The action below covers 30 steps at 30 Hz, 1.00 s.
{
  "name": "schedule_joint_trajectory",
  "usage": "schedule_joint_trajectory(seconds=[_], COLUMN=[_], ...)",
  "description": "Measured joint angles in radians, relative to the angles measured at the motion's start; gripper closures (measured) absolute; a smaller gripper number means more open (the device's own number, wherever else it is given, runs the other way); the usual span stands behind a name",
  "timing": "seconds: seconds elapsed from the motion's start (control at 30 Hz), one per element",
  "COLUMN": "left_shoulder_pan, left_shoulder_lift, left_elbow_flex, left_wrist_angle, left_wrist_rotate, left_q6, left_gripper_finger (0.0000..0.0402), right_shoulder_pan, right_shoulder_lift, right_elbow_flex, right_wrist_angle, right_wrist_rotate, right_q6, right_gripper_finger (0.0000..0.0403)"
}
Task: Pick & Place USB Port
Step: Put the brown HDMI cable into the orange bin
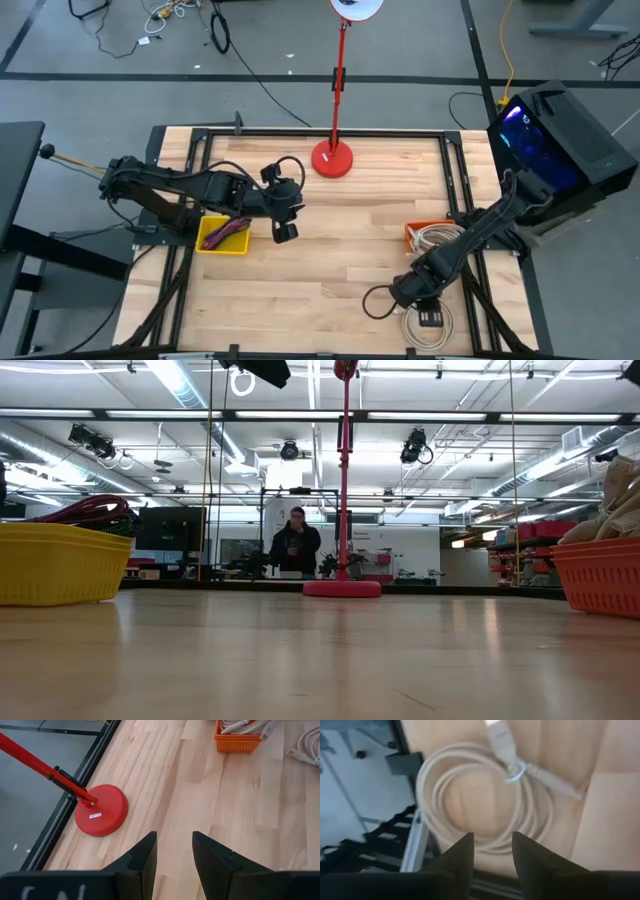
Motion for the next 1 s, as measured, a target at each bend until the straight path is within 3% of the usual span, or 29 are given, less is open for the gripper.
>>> schedule_joint_trajectory(seconds=[0.13, 0.6, 1.0], left_shoulder_pan=[0.000, -0.002, -0.004], left_shoulder_lift=[0.000, 0.000, 0.000], left_elbow_flex=[0.000, 0.000, 0.000], left_wrist_angle=[0.003, 0.004, 0.005], left_wrist_rotate=[0.000, 0.000, 0.012], left_q6=[0.000, 0.000, -0.008], left_gripper_finger=[0.0271, 0.0271, 0.0271], right_shoulder_pan=[-0.003, -0.013, -0.013], right_shoulder_lift=[0.044, 0.178, 0.238], right_elbow_flex=[0.000, 0.000, 0.001], right_wrist_angle=[0.032, 0.128, 0.157], right_wrist_rotate=[0.057, 0.101, 0.083], right_q6=[-0.030, -0.068, -0.100], right_gripper_finger=[0.0264, 0.0259, 0.0211])
